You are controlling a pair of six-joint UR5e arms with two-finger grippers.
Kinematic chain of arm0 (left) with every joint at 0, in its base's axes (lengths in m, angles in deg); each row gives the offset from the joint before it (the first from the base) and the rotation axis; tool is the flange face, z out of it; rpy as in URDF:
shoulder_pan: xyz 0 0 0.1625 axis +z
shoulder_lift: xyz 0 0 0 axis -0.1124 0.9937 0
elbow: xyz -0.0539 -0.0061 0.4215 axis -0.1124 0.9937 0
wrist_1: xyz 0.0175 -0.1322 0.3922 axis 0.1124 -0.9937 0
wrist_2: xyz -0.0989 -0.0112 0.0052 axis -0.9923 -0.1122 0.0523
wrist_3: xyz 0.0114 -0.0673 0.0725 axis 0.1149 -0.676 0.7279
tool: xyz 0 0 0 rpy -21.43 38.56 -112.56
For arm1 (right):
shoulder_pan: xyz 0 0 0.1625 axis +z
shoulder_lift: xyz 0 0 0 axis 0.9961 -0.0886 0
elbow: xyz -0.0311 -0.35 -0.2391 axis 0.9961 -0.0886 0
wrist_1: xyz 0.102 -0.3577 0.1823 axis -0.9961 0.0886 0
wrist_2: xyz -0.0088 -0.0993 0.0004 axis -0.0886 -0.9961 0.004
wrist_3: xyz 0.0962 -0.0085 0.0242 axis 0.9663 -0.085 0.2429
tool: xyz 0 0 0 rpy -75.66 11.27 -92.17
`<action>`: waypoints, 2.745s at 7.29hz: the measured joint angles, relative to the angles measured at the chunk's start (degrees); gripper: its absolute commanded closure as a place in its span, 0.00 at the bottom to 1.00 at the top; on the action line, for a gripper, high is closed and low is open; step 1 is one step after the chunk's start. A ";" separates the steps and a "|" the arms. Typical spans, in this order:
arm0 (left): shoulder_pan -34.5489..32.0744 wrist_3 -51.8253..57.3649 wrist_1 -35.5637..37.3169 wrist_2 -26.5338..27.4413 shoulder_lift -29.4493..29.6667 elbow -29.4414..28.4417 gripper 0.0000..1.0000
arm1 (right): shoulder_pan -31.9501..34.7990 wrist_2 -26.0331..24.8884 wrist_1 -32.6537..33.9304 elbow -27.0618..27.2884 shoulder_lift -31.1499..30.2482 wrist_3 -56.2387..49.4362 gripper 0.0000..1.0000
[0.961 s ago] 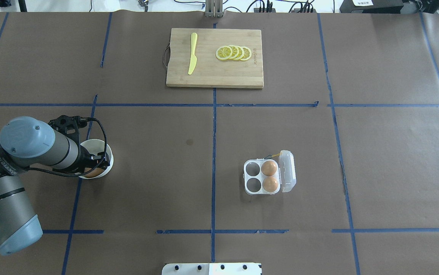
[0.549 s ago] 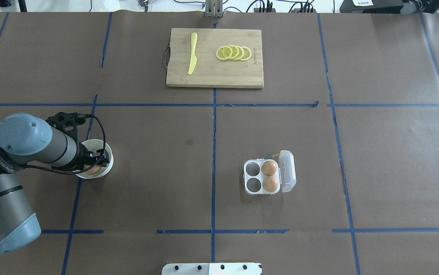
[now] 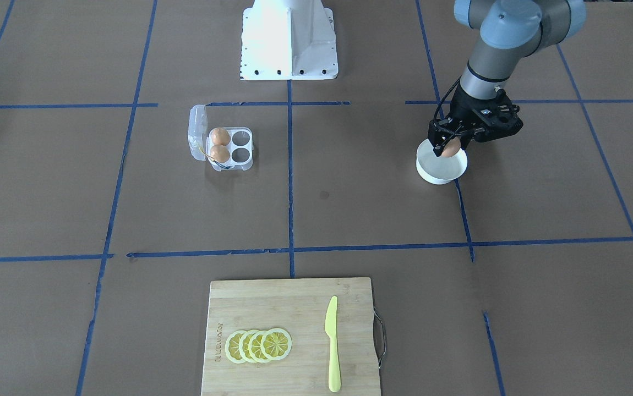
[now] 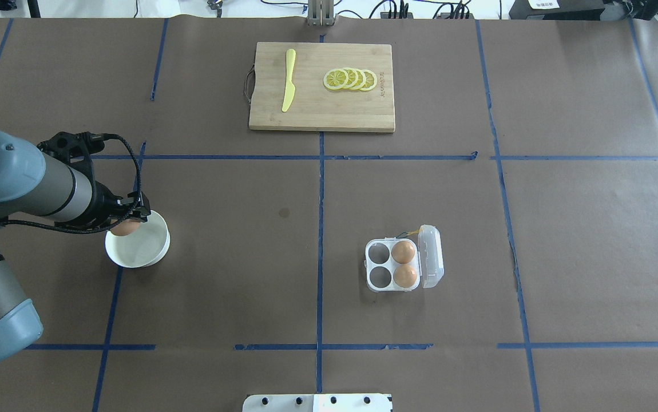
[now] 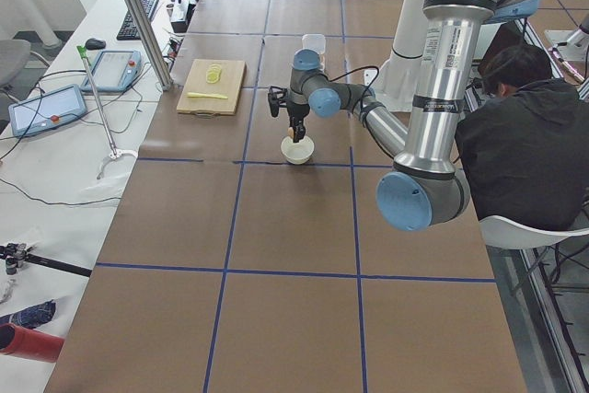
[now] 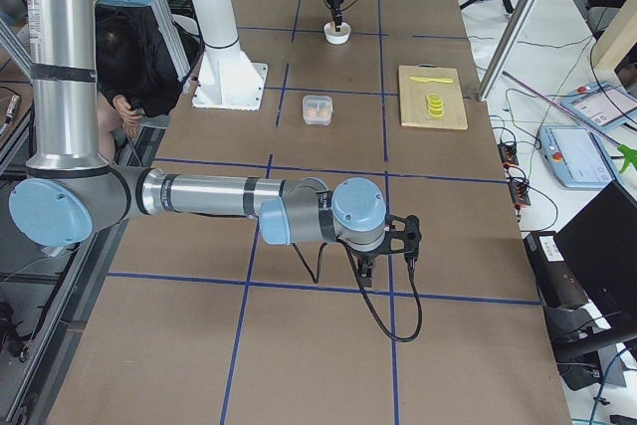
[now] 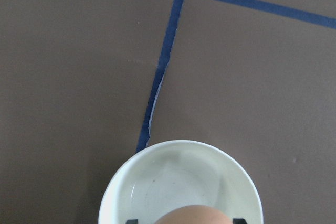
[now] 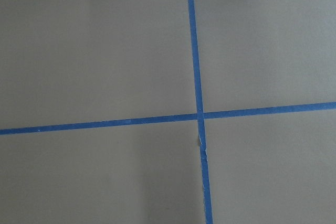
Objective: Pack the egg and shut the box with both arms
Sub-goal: 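Lift the egg and carry it with the left gripper to the carton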
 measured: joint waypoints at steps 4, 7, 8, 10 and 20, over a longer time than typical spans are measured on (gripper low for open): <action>2.87 -16.07 -13.00 -0.36 14.71 -5.17 1.00 | 0.00 0.02 0.04 0.01 0.31 -0.08 0.00; 13.15 -26.83 -29.59 4.95 24.69 -17.62 1.00 | 0.00 0.07 0.08 0.14 0.35 -0.07 0.00; 16.84 -27.37 -32.74 9.13 26.69 -20.42 1.00 | 0.00 0.09 0.08 0.25 0.35 -0.07 0.00; 20.82 -27.50 -40.35 14.72 29.98 -27.71 1.00 | -0.03 0.20 0.09 0.40 0.35 -0.01 0.00; 22.08 -24.32 -42.79 17.14 33.56 -34.27 0.00 | -0.35 -0.03 0.25 0.11 1.00 0.02 0.00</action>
